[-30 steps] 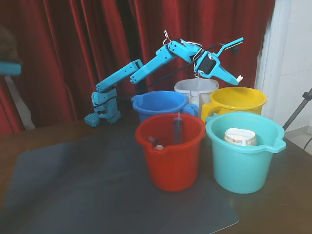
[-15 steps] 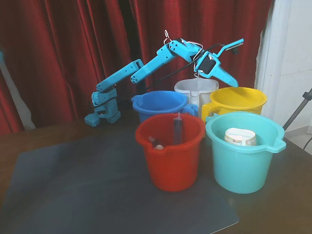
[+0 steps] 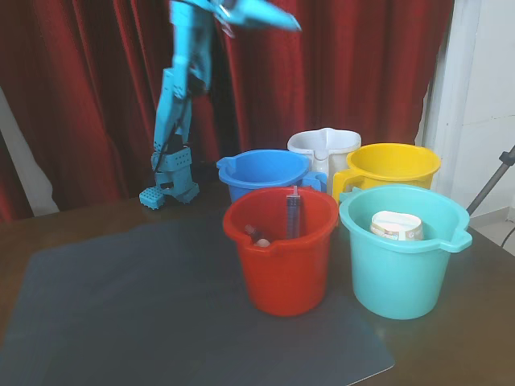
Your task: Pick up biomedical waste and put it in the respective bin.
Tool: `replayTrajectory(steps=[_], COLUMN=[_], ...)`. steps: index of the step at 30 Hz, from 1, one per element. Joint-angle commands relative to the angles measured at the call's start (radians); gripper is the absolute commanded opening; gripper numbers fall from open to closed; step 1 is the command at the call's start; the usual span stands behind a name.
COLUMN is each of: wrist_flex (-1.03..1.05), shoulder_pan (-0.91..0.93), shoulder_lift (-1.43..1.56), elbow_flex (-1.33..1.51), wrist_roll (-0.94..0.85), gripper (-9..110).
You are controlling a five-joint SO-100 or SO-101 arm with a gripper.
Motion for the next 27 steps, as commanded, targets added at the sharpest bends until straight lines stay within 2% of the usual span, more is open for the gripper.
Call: replayTrajectory(steps=[1, 3, 6, 9, 12, 18, 24, 27], wrist_flex=[0.35, 0.35, 0.35, 0.347, 0.339, 0.066, -0.268, -0.357], shoulder_pan=[0.081, 0.114, 0.163, 0.265, 0.416, 0.629, 0.69, 0.699], shoulder_lift=[0.196, 0.279, 0.437, 0.644, 0.827, 1.21, 1.658, 1.858], elbow_flex=[-0.374, -0.302, -0.037, 0.362, 0.769, 1.594, 2.307, 2.622], wrist_roll=[-0.264, -0.388, -0.537, -0.744, -0.867, -0.982, -1.029, -1.023], gripper=[0, 0, 0, 0, 0, 0, 0, 0])
